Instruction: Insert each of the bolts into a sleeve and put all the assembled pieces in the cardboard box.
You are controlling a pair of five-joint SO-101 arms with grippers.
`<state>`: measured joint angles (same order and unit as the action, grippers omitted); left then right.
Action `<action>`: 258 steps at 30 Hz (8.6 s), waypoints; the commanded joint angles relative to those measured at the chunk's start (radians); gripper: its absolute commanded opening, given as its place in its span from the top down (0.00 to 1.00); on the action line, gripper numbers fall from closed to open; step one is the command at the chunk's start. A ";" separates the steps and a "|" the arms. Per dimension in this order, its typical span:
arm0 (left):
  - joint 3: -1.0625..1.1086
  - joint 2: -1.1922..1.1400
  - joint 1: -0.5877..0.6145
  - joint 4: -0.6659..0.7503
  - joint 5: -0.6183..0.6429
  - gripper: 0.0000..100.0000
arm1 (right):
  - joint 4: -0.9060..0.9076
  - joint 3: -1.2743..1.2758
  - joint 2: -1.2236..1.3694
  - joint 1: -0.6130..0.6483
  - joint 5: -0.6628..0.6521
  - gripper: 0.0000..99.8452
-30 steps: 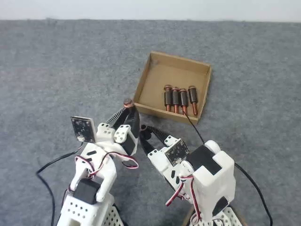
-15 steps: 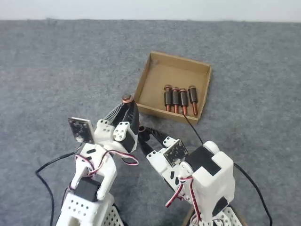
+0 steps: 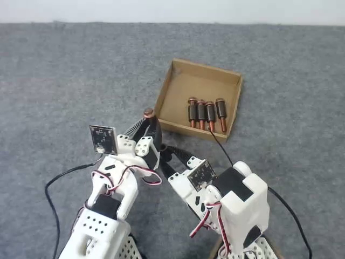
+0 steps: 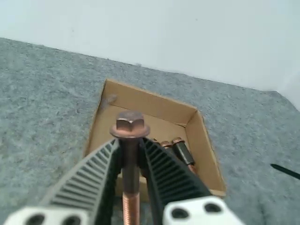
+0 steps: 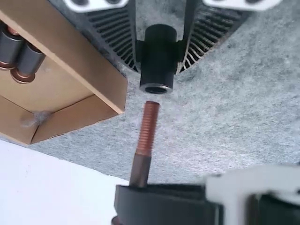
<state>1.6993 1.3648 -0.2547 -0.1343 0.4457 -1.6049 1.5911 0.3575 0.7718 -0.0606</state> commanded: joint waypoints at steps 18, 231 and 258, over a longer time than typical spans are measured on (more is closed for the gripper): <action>-0.008 -0.008 -0.075 -0.130 -0.008 0.99 | -0.051 0.032 -0.059 -0.050 -0.026 0.99; -0.013 0.442 0.339 -0.859 -0.258 0.99 | 3.387 -2.179 -0.344 -0.598 0.215 0.99; -0.013 0.442 0.341 -0.864 -0.258 0.99 | 2.908 -0.953 -1.454 -0.677 0.160 0.99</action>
<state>1.7008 1.8021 0.0844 -1.0119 0.1987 1.3656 0.5508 -0.9712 0.1059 0.1419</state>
